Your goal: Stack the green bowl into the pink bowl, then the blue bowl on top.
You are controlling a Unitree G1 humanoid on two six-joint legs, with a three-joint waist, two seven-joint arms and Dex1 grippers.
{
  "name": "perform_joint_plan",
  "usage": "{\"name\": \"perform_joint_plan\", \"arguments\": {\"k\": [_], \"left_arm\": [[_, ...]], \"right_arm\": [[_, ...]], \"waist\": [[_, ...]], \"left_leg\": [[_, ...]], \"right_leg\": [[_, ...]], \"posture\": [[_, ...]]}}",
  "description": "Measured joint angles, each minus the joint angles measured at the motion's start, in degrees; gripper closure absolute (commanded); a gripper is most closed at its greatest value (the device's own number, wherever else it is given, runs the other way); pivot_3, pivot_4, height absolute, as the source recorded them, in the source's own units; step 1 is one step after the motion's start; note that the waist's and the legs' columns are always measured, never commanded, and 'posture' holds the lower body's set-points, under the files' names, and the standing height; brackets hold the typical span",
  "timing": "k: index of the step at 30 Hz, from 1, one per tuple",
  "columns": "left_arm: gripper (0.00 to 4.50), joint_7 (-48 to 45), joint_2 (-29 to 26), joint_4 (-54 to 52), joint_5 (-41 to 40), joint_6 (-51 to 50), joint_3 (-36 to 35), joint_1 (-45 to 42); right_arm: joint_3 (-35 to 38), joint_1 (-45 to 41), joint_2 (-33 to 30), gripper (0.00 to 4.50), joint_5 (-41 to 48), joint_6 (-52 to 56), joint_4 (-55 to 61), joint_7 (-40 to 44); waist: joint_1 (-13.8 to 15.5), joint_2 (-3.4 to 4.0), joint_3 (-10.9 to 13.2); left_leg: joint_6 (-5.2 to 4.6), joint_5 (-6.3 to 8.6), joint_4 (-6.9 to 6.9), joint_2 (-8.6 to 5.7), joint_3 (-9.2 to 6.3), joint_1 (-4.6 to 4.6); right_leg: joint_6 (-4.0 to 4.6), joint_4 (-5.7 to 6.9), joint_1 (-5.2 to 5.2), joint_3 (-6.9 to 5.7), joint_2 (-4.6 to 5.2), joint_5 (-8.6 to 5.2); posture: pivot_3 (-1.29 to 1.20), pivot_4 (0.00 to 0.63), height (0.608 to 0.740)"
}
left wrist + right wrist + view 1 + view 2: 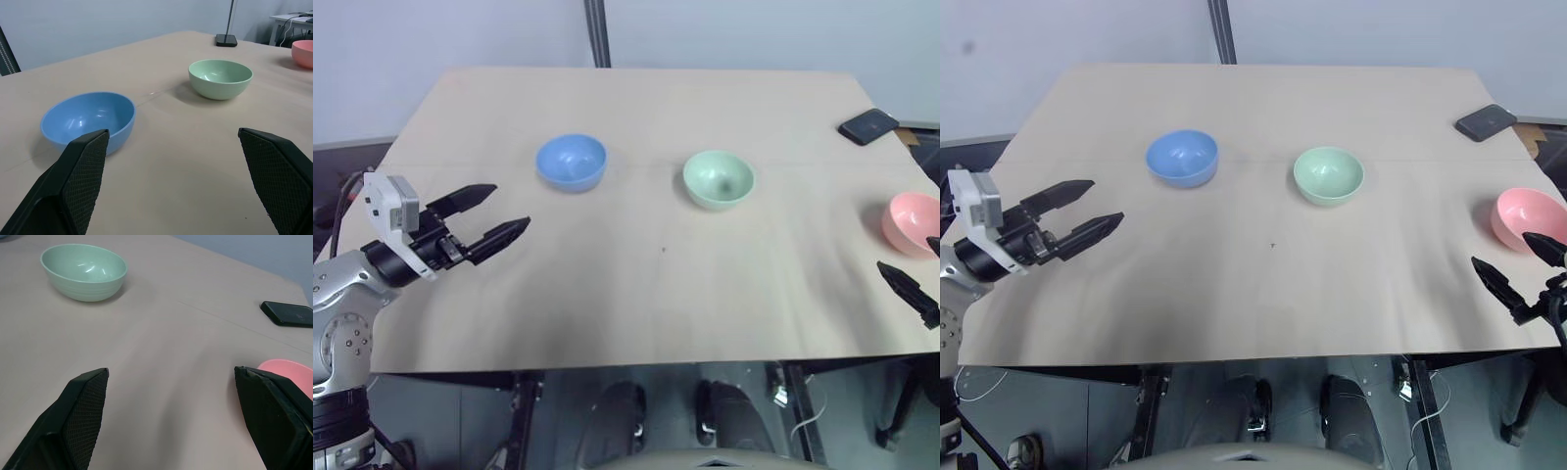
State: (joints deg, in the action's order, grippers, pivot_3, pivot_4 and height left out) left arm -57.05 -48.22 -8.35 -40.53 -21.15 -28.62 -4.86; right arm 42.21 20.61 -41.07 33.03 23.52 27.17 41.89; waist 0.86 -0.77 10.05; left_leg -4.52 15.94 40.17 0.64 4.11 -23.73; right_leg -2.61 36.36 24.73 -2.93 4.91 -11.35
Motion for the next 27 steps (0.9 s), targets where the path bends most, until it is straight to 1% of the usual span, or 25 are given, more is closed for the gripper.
{"name": "perform_joint_plan", "arguments": {"k": [6, 10, 14, 16, 19, 20, 21, 23, 25, 27], "left_arm": [[0.00, 0.31, 0.46, 0.00, -0.09, -0.41, 0.92, -0.72], [0.00, 0.66, 1.23, -0.14, -0.10, -0.60, 2.19, -1.30], [0.00, 0.98, 1.61, -1.71, -0.15, -0.91, 2.75, -1.88], [0.00, 0.76, 1.68, -2.03, -0.20, -0.94, 2.93, -1.91], [0.00, 0.44, 2.76, -3.69, -0.31, -1.00, 4.44, -1.95], [0.00, 0.43, 3.14, -4.65, -0.28, -1.01, 4.76, -1.56], [0.00, 0.45, 3.45, -5.19, -0.30, -1.02, 5.02, -1.57], [0.00, 0.28, 3.68, -7.01, -0.84, -1.30, 5.51, -1.12], [0.00, -1.22, 3.64, -9.32, -2.74, -2.21, 6.14, -0.43], [0.00, -3.07, 3.32, -11.29, -5.22, -3.45, 6.29, -0.25]], "right_arm": [[-0.45, -0.94, -0.37, 0.18, -0.41, -0.12, -0.02, 0.29], [-2.71, -2.11, -0.34, 0.18, -1.52, -1.16, -0.48, 0.39], [-7.15, -4.52, -0.25, 0.18, -2.62, -1.48, -1.28, 0.36], [-9.95, -7.53, -0.35, 0.18, -3.63, -1.64, -2.53, 0.34], [-17.42, -14.97, -0.86, 0.18, -6.26, -2.51, -5.82, 0.38], [-20.49, -18.11, -1.34, 0.18, -8.13, -2.58, -7.94, 0.13], [-21.65, -19.93, -1.69, 0.18, -9.47, -2.66, -9.64, -0.22], [-24.44, -25.59, -3.22, 0.18, -13.77, -3.84, -17.67, -1.74], [-24.62, -29.91, -4.44, 0.18, -17.51, -4.22, -26.14, -4.85], [-24.54, -31.92, -5.56, 0.18, -20.22, -4.34, -31.96, -7.53]], "waist": [[0.00, 0.00, 0.00], [-0.01, -0.01, 0.00], [-0.03, -0.01, 0.00], [-0.13, -0.01, 0.00], [-0.34, 0.00, 0.00], [-0.29, 0.00, 0.00], [-0.21, 0.00, 0.01], [-0.02, -0.01, 0.01], [0.28, -0.01, 0.01], [0.37, -0.01, 0.01]], "left_leg": [[0.00, 0.00, 0.00, 0.00, 0.00, 0.01], [0.00, 0.00, 0.00, 0.00, 0.00, 0.00], [0.00, -0.01, 0.00, -0.01, 0.01, 0.01], [0.00, -0.01, 0.00, -0.01, 0.03, 0.03], [-0.01, -0.01, 0.01, -0.01, 0.10, 0.06], [0.00, -0.01, 0.01, -0.01, 0.09, 0.06], [0.00, -0.02, 0.01, -0.01, 0.10, 0.03], [-0.01, -0.02, 0.02, -0.06, 0.10, 0.01], [-0.02, -0.02, 0.02, -0.11, 0.07, -0.01], [-0.02, -0.02, 0.02, -0.11, 0.04, -0.07]], "right_leg": [[0.00, 0.00, 0.00, 0.00, -0.03, 0.00], [0.00, 0.00, 0.00, 0.00, -0.08, 0.00], [0.00, 0.02, 0.00, 0.01, -0.09, 0.00], [0.00, 0.02, -0.01, 0.03, -0.10, 0.01], [0.00, 0.06, 0.01, 0.11, -0.14, 0.01], [0.00, 0.06, 0.01, 0.11, -0.16, 0.01], [0.01, 0.06, 0.04, 0.11, -0.16, 0.01], [0.01, 0.05, 0.03, 0.10, -0.15, 0.01], [0.02, 0.04, 0.02, 0.08, -0.11, 0.01], [0.02, 0.00, 0.03, 0.03, -0.11, 0.01]], "posture": [[0.00, 0.150, 0.739], [0.00, 0.150, 0.739], [0.00, 0.150, 0.739], [0.00, 0.150, 0.739], [0.00, 0.150, 0.739], [0.00, 0.150, 0.739], [0.00, 0.150, 0.739], [0.00, 0.150, 0.739], [0.00, 0.150, 0.739], [0.00, 0.150, 0.739]]}}
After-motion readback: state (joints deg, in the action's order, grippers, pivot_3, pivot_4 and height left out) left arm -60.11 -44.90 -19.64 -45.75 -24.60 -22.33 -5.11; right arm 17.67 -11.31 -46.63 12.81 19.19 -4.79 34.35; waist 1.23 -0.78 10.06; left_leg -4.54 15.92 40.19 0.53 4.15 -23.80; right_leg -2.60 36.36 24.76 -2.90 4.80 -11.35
